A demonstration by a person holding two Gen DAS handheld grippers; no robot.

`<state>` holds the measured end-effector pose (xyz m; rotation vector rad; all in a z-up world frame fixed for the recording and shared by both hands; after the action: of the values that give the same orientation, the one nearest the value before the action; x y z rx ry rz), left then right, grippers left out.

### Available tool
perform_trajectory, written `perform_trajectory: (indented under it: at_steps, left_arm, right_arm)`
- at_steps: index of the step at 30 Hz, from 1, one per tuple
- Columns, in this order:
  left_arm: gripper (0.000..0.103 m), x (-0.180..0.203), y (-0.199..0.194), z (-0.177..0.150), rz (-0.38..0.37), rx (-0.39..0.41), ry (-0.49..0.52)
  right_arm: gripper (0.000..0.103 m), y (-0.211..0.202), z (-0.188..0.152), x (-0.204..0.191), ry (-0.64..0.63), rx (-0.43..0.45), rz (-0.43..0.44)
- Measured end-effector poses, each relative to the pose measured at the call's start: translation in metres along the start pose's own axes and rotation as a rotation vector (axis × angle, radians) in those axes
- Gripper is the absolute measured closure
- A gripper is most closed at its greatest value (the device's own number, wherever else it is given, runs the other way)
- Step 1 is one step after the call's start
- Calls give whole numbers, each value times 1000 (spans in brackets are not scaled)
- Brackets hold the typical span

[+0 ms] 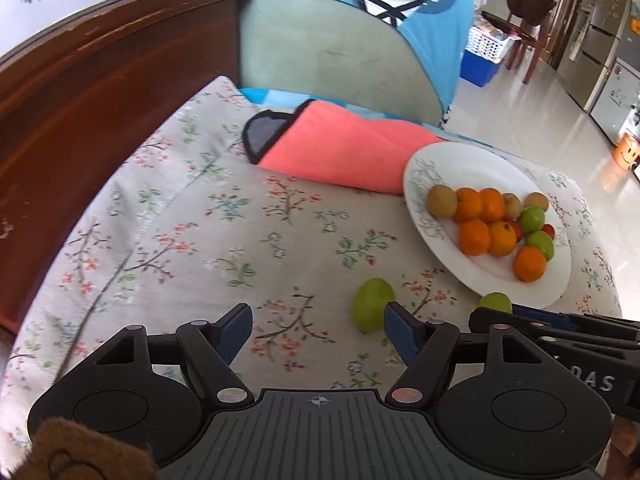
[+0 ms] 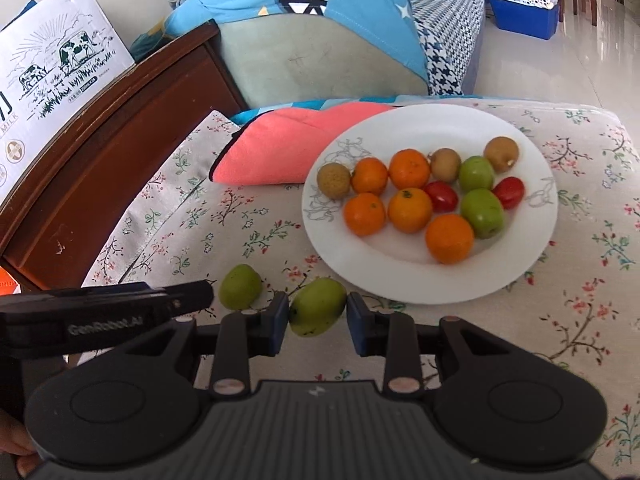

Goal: Organize fruits
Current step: 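Grasp a green lime with the left tool while the right tool grasps a green pear, then lift the lime and pear with both tools and carry them over the plate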

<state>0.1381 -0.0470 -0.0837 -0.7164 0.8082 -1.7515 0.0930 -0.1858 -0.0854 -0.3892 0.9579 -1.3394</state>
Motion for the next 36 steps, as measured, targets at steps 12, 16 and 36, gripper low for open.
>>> perform_trajectory:
  at_steps: [12,16,36]
  left_arm:
    - [55,24,25,-4,-33,-11,29]
    - [68,27,27,-3,-27,8,45]
    - [79,38,-21,48,-107,181,-32]
  right_arm:
    - [71,-5,-1,7,35,-6,-5]
    - [71,-7,0,10,48,-7,-5]
    - [71,-45,54,14,103,137,77]
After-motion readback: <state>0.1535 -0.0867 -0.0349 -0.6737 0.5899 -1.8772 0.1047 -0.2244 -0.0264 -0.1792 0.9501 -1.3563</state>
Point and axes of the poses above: each gripper's, at about its wrist camera, not at the fingertips, and y roughly the way its jaws point, x to its right, z to its top, the point moved 10 cm from there along y, roughly the way its jaws point
